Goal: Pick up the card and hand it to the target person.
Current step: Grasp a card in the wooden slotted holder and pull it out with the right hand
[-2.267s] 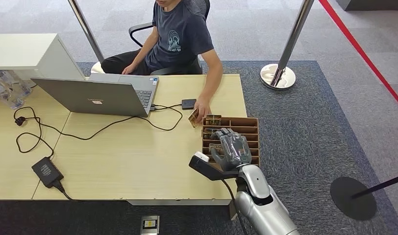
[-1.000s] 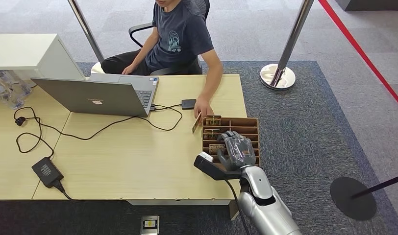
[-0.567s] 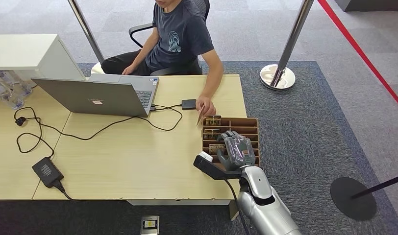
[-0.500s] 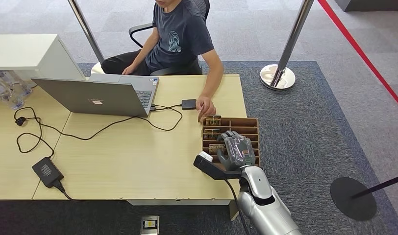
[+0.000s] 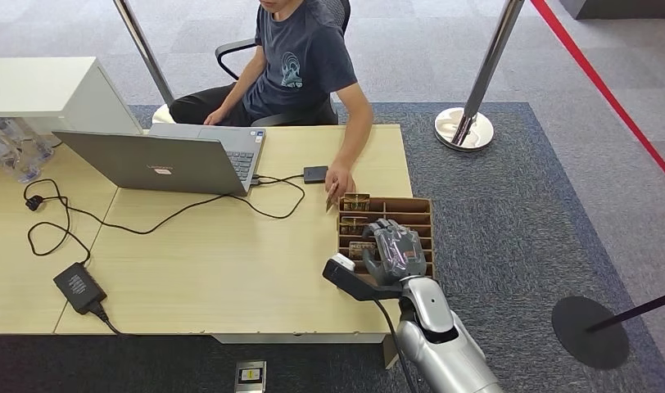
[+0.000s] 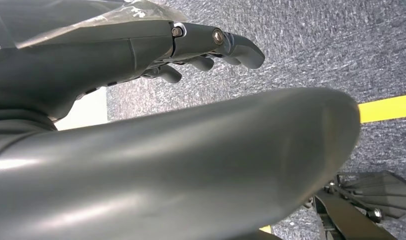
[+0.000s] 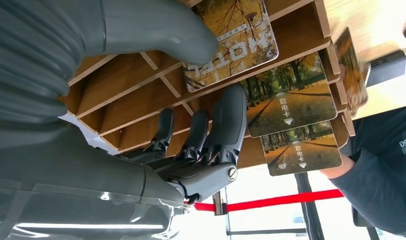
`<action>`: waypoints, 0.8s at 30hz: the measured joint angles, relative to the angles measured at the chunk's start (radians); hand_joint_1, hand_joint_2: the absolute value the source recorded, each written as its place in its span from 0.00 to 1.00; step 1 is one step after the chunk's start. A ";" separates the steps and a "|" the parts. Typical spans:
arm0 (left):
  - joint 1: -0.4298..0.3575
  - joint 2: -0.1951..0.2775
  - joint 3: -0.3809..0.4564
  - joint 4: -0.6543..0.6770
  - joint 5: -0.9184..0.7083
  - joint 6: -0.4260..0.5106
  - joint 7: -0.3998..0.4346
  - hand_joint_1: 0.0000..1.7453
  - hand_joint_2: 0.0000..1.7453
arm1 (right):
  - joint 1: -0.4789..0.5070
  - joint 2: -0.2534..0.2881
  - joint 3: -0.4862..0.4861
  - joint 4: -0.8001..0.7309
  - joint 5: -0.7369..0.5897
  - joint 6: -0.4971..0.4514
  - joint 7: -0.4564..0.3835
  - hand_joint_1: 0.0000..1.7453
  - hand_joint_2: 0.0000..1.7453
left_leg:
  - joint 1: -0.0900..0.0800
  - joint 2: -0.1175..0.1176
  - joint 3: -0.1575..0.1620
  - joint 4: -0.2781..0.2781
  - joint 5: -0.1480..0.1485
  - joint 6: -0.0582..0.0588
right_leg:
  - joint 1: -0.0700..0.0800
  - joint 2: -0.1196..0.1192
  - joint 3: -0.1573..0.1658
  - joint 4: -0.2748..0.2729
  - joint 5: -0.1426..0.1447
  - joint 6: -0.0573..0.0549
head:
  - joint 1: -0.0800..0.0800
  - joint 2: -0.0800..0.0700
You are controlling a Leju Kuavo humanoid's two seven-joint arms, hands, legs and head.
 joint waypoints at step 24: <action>0.000 0.000 0.000 0.000 -0.004 -0.004 0.003 0.00 0.00 | 0.000 0.015 -0.001 0.000 0.031 0.023 0.018 0.54 1.00 | 0.000 0.000 0.003 0.000 0.000 0.000 | 0.000 0.000 0.002 0.000 0.000 0.000 | 0.000 0.000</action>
